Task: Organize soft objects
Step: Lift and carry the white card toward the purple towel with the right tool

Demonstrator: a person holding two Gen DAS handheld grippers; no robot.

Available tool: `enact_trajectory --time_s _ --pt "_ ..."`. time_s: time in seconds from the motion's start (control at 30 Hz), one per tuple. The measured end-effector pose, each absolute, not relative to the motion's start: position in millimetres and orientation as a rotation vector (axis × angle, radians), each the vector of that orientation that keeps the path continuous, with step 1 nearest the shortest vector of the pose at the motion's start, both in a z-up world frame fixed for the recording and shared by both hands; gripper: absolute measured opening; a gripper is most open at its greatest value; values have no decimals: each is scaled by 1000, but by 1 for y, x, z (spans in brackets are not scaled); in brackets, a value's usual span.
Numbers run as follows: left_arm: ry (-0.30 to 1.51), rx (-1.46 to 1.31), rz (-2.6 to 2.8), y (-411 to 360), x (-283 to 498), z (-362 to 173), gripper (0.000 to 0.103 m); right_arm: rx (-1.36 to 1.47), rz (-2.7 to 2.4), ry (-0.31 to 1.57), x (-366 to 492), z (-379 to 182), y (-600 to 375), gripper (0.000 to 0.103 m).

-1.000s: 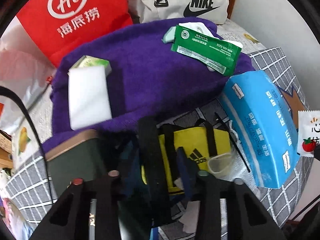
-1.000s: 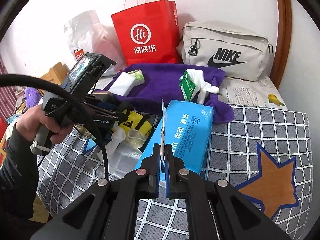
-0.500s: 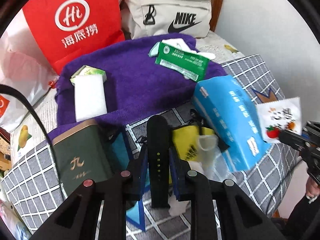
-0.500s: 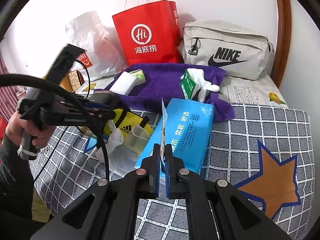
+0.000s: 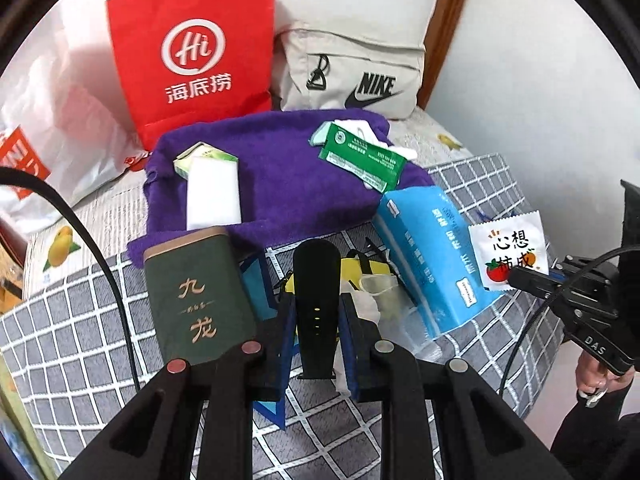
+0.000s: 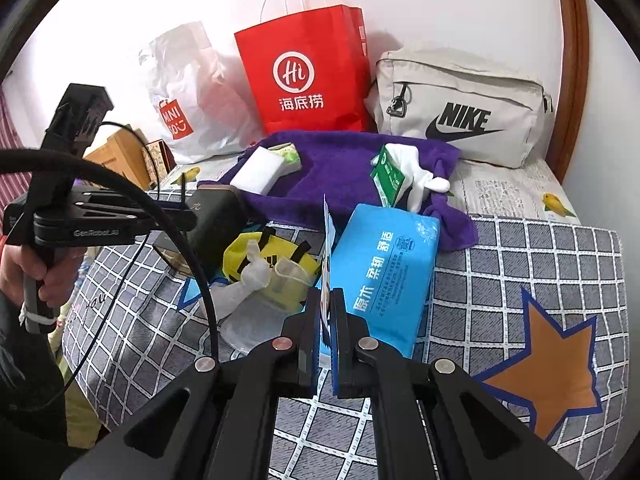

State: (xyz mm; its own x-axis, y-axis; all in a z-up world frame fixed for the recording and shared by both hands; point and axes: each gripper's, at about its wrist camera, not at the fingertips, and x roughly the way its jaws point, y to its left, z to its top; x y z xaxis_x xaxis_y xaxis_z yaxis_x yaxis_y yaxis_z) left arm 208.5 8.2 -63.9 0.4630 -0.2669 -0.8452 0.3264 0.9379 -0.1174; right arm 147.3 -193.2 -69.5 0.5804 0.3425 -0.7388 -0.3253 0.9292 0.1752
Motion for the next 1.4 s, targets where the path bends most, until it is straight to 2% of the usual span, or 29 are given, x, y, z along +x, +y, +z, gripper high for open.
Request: enact_trajectory --time_s 0.63,1.4 --pt "908 -90 -276 79 159 -36 20 -40 355 859 151 -54 -187 4" --pt "871 -129 -233 114 222 -17 20 -44 331 848 220 -48 -191 4"
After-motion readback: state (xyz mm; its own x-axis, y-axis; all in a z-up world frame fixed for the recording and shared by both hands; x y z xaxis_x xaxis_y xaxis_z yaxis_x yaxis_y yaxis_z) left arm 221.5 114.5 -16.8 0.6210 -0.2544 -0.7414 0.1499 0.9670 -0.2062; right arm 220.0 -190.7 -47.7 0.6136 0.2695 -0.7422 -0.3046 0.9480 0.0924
